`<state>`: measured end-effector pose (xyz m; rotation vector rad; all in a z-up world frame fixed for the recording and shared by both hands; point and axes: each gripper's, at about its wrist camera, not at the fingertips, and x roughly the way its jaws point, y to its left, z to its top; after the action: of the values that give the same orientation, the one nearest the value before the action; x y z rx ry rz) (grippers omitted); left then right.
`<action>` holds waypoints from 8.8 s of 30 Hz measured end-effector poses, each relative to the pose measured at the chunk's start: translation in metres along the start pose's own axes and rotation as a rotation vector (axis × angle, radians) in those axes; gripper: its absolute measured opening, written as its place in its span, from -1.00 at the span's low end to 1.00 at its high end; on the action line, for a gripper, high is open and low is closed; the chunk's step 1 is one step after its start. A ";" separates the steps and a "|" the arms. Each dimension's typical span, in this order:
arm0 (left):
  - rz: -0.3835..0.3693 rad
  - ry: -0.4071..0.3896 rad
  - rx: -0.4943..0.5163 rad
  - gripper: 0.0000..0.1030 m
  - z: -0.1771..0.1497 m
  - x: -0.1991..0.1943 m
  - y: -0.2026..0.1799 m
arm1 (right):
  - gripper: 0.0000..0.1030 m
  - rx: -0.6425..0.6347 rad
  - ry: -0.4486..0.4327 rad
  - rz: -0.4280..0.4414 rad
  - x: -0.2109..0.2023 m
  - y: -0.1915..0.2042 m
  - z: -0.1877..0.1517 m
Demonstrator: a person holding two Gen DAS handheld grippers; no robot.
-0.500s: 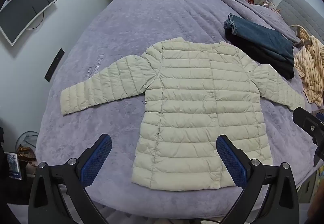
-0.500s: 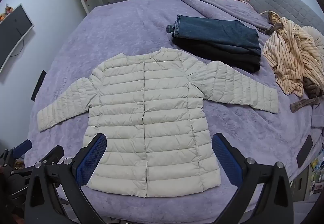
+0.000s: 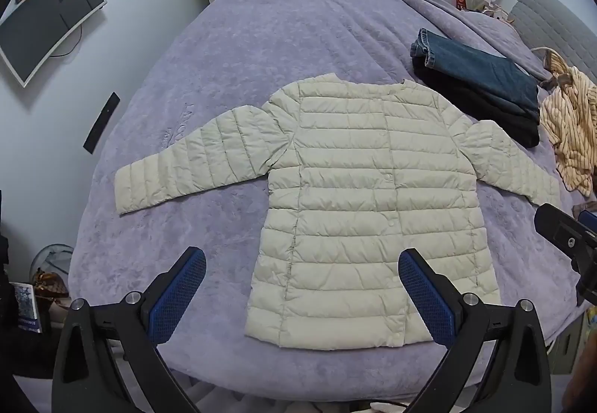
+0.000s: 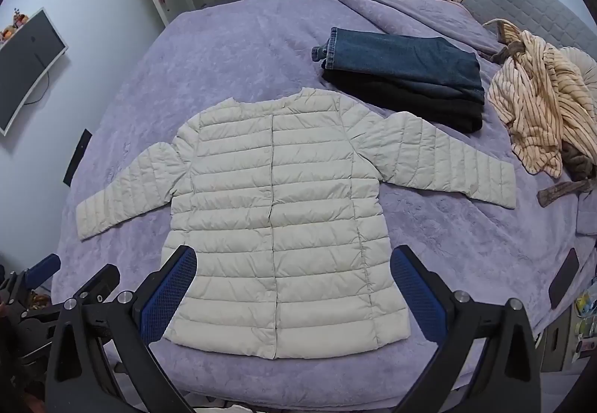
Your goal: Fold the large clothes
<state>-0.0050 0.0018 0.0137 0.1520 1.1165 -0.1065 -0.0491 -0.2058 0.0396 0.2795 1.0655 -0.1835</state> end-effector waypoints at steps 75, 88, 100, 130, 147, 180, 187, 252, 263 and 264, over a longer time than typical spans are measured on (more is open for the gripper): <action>-0.015 0.024 -0.027 1.00 -0.004 0.007 0.007 | 1.00 0.019 0.033 0.000 0.008 -0.001 -0.006; -0.015 0.026 -0.027 1.00 -0.003 0.007 0.007 | 1.00 0.017 0.032 0.001 0.007 -0.001 -0.006; -0.017 0.028 -0.029 1.00 -0.004 0.007 0.008 | 1.00 0.016 0.035 0.001 0.008 0.001 -0.006; -0.040 0.133 -0.163 1.00 -0.003 0.067 0.069 | 1.00 -0.079 0.138 0.009 0.067 0.044 -0.002; -0.068 0.144 -0.398 1.00 -0.012 0.184 0.183 | 1.00 -0.216 0.303 0.155 0.172 0.129 -0.012; -0.248 -0.065 -0.861 -0.71 0.026 0.338 0.320 | -0.30 -0.172 0.245 0.334 0.364 0.212 0.040; -0.345 -0.214 -0.702 -0.82 0.067 0.284 0.309 | -0.31 -0.124 0.256 0.371 0.376 0.196 0.041; 0.104 -0.060 -0.112 1.00 0.129 0.333 0.098 | 0.44 -0.748 -0.100 -0.194 0.329 0.137 0.066; 0.080 -0.051 -0.086 1.00 0.128 0.335 0.091 | -0.87 0.148 -0.017 0.125 0.310 -0.007 0.082; 0.084 -0.051 -0.079 1.00 0.129 0.336 0.089 | -0.87 0.260 0.013 0.191 0.315 -0.023 0.075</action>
<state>0.2699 0.0641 -0.2276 0.1245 1.0601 0.0082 0.1561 -0.2553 -0.2074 0.6146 1.0219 -0.1487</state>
